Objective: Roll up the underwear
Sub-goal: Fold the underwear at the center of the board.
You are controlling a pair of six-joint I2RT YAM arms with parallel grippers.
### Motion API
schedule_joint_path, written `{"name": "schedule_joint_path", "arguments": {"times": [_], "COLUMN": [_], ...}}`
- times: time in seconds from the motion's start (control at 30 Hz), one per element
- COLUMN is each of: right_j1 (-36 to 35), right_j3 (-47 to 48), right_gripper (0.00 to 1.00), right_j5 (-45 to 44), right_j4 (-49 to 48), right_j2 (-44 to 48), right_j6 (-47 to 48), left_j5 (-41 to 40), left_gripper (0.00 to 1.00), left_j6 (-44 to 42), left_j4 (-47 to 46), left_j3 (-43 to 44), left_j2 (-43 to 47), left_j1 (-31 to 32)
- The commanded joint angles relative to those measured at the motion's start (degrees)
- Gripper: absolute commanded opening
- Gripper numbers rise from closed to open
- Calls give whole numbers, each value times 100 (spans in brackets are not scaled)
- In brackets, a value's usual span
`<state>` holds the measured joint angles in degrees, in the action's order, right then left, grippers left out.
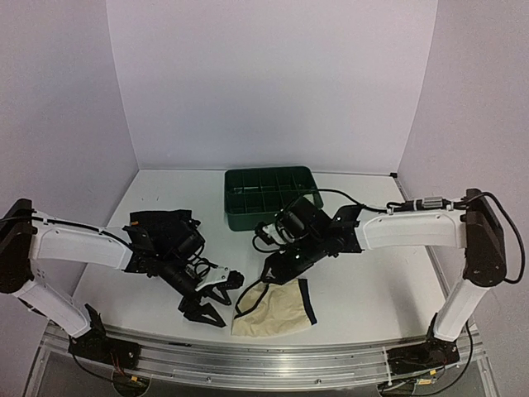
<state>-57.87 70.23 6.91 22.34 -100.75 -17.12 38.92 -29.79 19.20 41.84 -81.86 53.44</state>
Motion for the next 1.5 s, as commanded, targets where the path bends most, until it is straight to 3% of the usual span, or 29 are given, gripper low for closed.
{"name": "schedule_joint_path", "arguments": {"times": [0.0, 0.2, 0.4, 0.5, 0.63, 0.77, 0.97, 1.1, 1.47], "right_j1": [529, 544, 550, 556, 573, 575, 584, 628, 1075], "right_j3": [312, 995, 1405, 1515, 1562, 1535, 1578, 1555, 1031], "right_gripper": [39, 38, 38, 36, 34, 30, 11, 6, 0], "right_j5": [251, 760, 800, 670, 611, 628, 631, 625, 658], "right_j4": [571, 1165, 1451, 1535, 1545, 1553, 1548, 1545, 1493], "right_j2": [-363, -1062, -1547, -1730, -1859, -1927, -1934, -1800, -884], "right_j6": [2003, 3675, 4215, 4289, 4328, 4419, 4411, 4314, 4035], "left_j5": [-48, -68, -330, -385, -471, -442, -452, -427, -864], "left_gripper": [68, 68, 66, 59, 41, 31, 18, 2, 0], "left_j6": [332, 457, 533, 549, 564, 471, 457, 477, 837], "left_j4": [-761, -1167, -1392, -1343, -1331, -1144, -995, -951, 14], "left_j3": [62, -20, 94, 197, 241, 270, 332, 402, 531], "left_j2": [-308, -596, -931, -1068, -1136, -1105, -1084, -1088, -974], "left_j1": [26, 272, 300, 303, 317, 306, 308, 308, 234]}}
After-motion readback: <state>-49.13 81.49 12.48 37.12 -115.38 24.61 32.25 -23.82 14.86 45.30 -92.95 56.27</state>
